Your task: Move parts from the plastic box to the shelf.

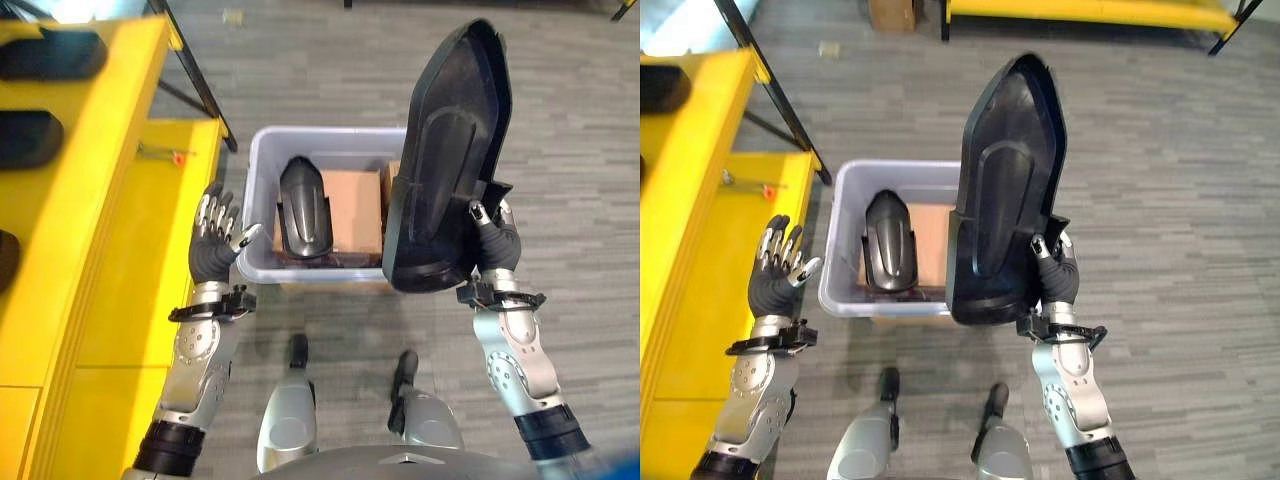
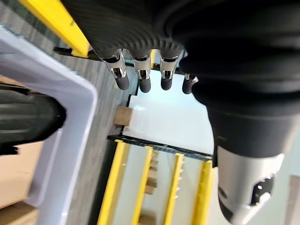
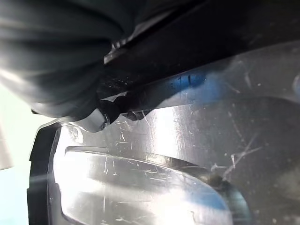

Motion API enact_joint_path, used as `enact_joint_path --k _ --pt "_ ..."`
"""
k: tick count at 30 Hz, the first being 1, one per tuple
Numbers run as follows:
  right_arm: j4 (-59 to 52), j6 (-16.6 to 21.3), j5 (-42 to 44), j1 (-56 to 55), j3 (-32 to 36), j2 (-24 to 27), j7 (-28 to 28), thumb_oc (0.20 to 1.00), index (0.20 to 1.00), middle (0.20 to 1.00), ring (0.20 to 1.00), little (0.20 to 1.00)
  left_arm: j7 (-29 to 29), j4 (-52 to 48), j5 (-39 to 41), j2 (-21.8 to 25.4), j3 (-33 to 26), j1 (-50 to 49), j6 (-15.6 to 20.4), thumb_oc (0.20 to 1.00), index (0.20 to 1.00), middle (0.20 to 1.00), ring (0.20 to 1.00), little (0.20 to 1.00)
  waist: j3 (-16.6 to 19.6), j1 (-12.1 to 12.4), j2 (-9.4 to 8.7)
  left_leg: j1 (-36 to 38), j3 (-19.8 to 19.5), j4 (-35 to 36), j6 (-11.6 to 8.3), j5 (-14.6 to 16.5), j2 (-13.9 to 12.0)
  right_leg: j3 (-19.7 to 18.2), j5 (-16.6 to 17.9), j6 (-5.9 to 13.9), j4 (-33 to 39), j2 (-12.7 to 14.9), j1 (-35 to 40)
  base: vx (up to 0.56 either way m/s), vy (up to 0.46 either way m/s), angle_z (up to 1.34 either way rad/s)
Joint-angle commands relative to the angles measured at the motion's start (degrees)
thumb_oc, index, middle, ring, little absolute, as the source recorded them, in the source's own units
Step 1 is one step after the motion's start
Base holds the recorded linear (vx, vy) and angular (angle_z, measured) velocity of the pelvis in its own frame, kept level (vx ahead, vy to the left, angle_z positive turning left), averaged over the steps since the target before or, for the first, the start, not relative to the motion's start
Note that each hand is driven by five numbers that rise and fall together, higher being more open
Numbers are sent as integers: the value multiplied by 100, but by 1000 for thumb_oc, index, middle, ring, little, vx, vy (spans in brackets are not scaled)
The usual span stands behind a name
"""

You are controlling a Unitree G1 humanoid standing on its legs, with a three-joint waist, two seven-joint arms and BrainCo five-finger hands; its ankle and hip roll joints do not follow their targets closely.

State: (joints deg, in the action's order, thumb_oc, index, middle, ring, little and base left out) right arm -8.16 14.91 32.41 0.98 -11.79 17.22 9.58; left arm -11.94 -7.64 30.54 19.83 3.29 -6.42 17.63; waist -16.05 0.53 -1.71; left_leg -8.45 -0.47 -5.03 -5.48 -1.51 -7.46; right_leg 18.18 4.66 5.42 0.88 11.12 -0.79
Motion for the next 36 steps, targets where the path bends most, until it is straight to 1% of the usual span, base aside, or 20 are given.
enact_joint_path --k 1,5,6,9,11,12,13,14,15,16,17,18,20,21,23,25,29,32,33,36 --pt "-175 124 283 287 18 46 -411 200 200 200 200 200 290 -33 122 192 -1 -114 73 1000 1000 1000 1000 1000 592 64 22 532 100 386 -191 -219 -750 -70 -959 283 -1482 357 -152 -1 -160 -3" --pt "-159 98 267 547 -164 89 -432 200 200 200 200 200 343 -59 161 137 -60 -293 52 1000 1000 1000 1000 1000 653 174 137 626 -32 408 -296 -490 -999 29 -1304 89 -1717 80 -24 -53 -193 3" --pt "-170 122 410 977 -469 51 -407 200 200 200 200 200 287 -13 215 78 -86 -350 34 1000 1000 1000 1000 1000 584 320 212 580 -200 396 -389 -909 -1102 44 -1389 -54 -1685 -106 -5 -131 -189 14" --pt "-216 147 397 1568 -792 24 -399 200 200 200 200 200 238 -28 342 4 -153 -436 -12 1000 1000 1000 1000 1000 489 522 357 401 -499 521 -451 -1481 -1129 41 -1389 -204 -1619 -282 -160 -166 -145 1" --pt "-163 180 328 1759 -837 -29 -349 200 200 200 200 200 197 -22 281 2 -145 -369 -12 1000 1000 1000 1000 1000 391 606 431 163 -531 562 -484 -1891 -1081 195 -1377 -268 -1617 -254 -236 -210 -49 11" --pt "-154 193 261 1767 -795 -18 -291 200 200 200 200 200 160 48 279 5 -121 -250 -15 1000 1000 1000 1000 1000 313 586 394 -5 -311 361 -368 -1809 -1023 329 -1346 -317 -1580 -190 -264 -276 -96 43" --pt "-148 199 195 1737 -757 11 -236 200 200 200 200 200 148 84 272 12 -90 -151 -18 1000 1000 1000 1000 1000 268 548 331 -69 -93 -60 -231 -1549 -981 435 -1284 -369 -1550 -108 -336 -205 -86 70" --pt "-148 198 194 1739 -756 10 -234 200 200 200 200 200 148 87 271 14 -89 -146 -16 1000 1000 1000 1000 1000 265 549 325 -88 -95 -102 -226 -1522 -974 431 -1293 -364 -1566 -98 -343 -186 -100 118" --pt "-153 202 186 1679 -738 33 -235 200 200 200 200 200 143 113 249 13 -88 -80 -4 1000 1000 1000 1000 1000 255 527 269 -94 -8 -453 -158 -1234 -899 503 -1238 -381 -1523 -45 -386 -127 -154 132" --pt "-179 198 272 1465 -715 57 -279 200 200 200 200 200 150 100 250 -19 -73 21 9 1000 1000 1000 1000 1000 261 455 155 57 201 -1175 -128 -654 -891 598 -1258 -399 -1540 41 -394 -187 -139 101" --pt "-189 197 274 1458 -705 62 -282 200 200 200 200 200 151 96 250 -18 -66 24 10 1000 1000 1000 1000 1000 251 449 164 -28 223 -1229 -67 -703 -888 687 -1162 -445 -1519 61 -423 -92 -103 62" --pt "-246 187 290 1269 -669 108 -304 200 200 200 200 200 160 104 232 -17 -86 31 5 1000 1000 1000 1000 1000 275 400 153 121 297 -1424 -97 -460 -963 722 -1295 -425 -1615 75 -410 -86 40 82" --pt "-387 133 572 731 -518 167 -421 200 200 200 200 200 224 111 263 -64 -54 -31 -39 1000 1000 1000 1000 1000 365 194 146 572 704 -1402 -99 -184 -1172 1058 -1242 -385 -1751 247 -470 -73 107 119" --pt "-424 130 626 611 -453 198 -444 200 200 200 200 200 251 108 260 -68 -64 -43 -60 1000 1000 1000 1000 1000 392 155 164 678 734 -1314 -121 -115 -1166 1123 -1199 -358 -1794 312 -507 -81 267 65" --pt "-533 124 781 323 -273 215 -545 200 200 200 200 200 321 87 283 -86 -47 -60 -69 1000 1000 1000 1000 1000 515 12 252 989 1084 -439 -94 219 -1127 1352 -1023 -152 -2016 632 -584 -58 271 45" --pt "-556 122 835 216 -232 212 -527 200 200 200 200 200 352 96 316 -66 7 -37 -80 1000 1000 1000 1000 1000 530 -5 248 986 1169 -282 -72 321 -1080 1442 -998 -99 -2089 794 -563 -12 173 125" --pt "-506 27 898 206 -244 215 -618 200 200 200 200 200 431 -65 235 120 -55 -115 -73 1000 1000 1000 1000 1000 380 189 166 713 783 -330 62 641 -595 1641 -580 179 -1906 1242 -277 -23 305 108" --pt "-501 -29 940 261 -220 94 -631 200 200 200 200 200 366 -159 96 212 -177 -94 -86 1000 1000 1000 1000 1000 307 458 -32 456 439 -504 231 889 -58 1866 -176 423 -1651 1592 10 -21 283 99" --pt "-499 -30 939 264 -218 85 -632 200 200 200 200 200 360 -164 92 218 -177 -93 -89 1000 1000 1000 1000 1000 303 448 -44 447 430 -525 246 902 -38 1875 -155 441 -1641 1609 23 3 242 87" --pt "-475 -69 883 181 -167 -19 -627 200 200 200 200 200 349 -207 -30 236 -259 -79 -93 1000 1000 1000 1000 1000 292 611 -215 168 231 -905 399 1128 386 1940 277 615 -1378 1832 240 7 246 29"
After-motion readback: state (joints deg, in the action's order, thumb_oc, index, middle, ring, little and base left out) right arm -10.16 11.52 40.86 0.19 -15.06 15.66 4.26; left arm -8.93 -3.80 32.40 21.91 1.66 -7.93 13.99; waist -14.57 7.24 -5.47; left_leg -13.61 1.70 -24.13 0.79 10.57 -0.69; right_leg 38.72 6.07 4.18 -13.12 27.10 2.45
